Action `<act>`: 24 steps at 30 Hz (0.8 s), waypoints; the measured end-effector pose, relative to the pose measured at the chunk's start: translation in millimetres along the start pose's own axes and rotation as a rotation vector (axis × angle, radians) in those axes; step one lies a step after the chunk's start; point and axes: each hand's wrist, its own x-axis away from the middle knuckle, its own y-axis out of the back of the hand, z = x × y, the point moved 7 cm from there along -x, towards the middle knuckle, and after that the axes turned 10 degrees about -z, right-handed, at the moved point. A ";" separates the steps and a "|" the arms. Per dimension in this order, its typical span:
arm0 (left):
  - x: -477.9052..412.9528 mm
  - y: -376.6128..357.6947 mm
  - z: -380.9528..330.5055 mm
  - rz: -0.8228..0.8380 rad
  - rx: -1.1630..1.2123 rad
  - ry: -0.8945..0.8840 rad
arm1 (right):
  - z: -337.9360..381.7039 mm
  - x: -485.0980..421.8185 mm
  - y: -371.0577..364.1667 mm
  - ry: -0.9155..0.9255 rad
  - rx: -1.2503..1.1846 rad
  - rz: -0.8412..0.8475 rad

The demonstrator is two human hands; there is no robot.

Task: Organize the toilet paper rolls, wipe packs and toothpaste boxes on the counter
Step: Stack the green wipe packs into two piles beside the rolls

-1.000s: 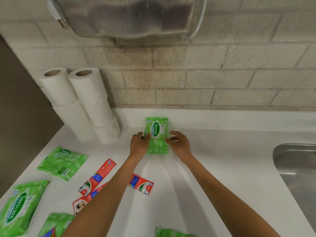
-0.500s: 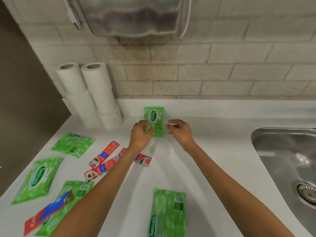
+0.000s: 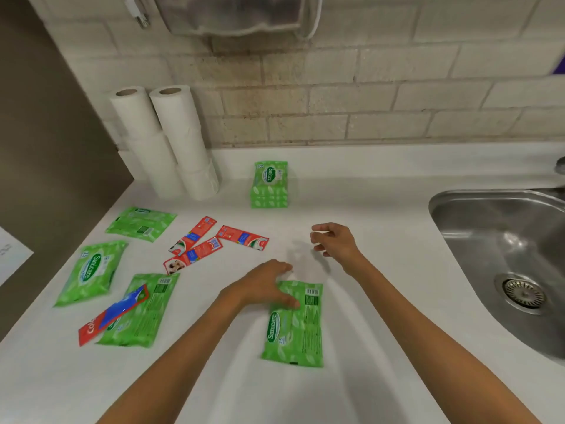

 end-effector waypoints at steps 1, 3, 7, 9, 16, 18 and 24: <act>5.5 -7.5 0.6 0.040 -0.074 -0.016 | -4.7 3.7 1.5 -0.008 -0.002 0.002; 14.1 -17.7 -0.7 0.071 -0.217 -0.057 | -11.9 10.9 3.6 -0.018 -0.007 0.004; 19.9 -22.7 -5.5 0.057 -0.378 -0.065 | -18.0 20.6 6.9 -0.028 -0.002 0.006; 19.9 -22.1 -7.8 0.065 -0.419 -0.053 | -17.7 24.1 9.1 -0.025 -0.001 0.006; 12.7 -17.3 -6.6 0.070 -0.406 0.012 | -14.8 31.3 16.3 -0.022 0.004 0.024; 11.4 -15.4 -2.4 0.093 -0.353 0.053 | -15.0 32.3 16.7 -0.033 0.017 0.053; 13.2 4.1 -7.4 0.116 -0.025 0.117 | -19.5 29.2 16.9 -0.106 0.004 0.157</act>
